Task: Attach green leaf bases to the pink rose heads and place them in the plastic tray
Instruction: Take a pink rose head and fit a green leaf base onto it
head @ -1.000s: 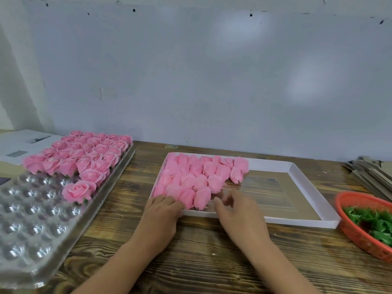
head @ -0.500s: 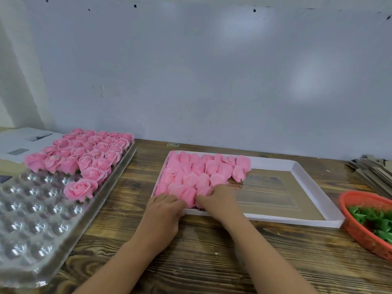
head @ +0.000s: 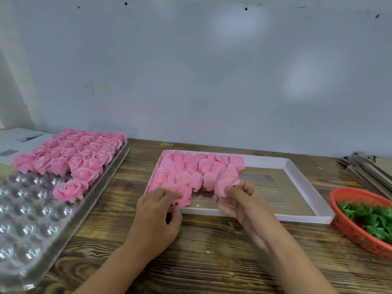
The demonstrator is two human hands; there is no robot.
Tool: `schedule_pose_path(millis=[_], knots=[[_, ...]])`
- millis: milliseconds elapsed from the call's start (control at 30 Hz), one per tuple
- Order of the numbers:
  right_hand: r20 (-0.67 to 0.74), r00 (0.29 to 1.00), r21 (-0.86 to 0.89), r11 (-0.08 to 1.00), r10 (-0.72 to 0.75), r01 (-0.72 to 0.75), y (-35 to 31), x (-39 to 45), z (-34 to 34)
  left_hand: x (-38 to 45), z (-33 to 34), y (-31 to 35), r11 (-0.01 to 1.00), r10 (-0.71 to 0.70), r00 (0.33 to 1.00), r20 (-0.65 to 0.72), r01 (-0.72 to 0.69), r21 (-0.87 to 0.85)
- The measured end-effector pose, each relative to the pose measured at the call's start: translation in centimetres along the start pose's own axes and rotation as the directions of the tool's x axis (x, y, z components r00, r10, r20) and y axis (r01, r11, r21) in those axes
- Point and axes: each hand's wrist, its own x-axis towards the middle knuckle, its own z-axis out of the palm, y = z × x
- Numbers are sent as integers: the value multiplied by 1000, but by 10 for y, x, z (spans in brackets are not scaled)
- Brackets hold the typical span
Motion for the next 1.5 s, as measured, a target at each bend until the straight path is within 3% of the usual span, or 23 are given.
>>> schedule_pose_path(millis=[100,200,267,467,567,667,767,867,967,1200,1400,1500], knots=[[37,999,70,997,-28,25,6,-3,3,5,-5,24,957,-99,991,91,120,-262],[113,992,58,997,-59,53,11,-9,10,18,-6,53,782,-203,905,375,380,-493],[114,991,15,997,-73,71,15,-12,14,28,1,68,686,-170,866,471,447,-574],[-6,983,-108,978,-181,179,18,-15,19,36,26,84,514,-227,879,420,474,-715],[28,982,-31,982,-186,187,18,-15,21,40,33,83,469,-299,877,375,478,-743],[135,985,142,986,-104,85,18,-18,24,40,29,78,365,-299,858,417,507,-781],[279,960,275,956,26,-106,19,-20,26,36,27,69,273,-269,828,493,556,-785],[380,920,324,918,95,-228,18,-21,23,32,23,66,262,-187,831,524,556,-789],[423,896,312,907,132,-281,19,-20,21,32,18,68,258,-193,847,495,531,-807],[327,939,103,984,108,-149,24,-18,24,31,16,72,300,-275,882,383,457,-837],[393,878,76,942,272,-326,23,-22,27,29,16,73,346,-248,901,355,425,-837],[346,899,32,954,269,-297,21,-23,30,28,18,71,325,-272,888,372,448,-833]])
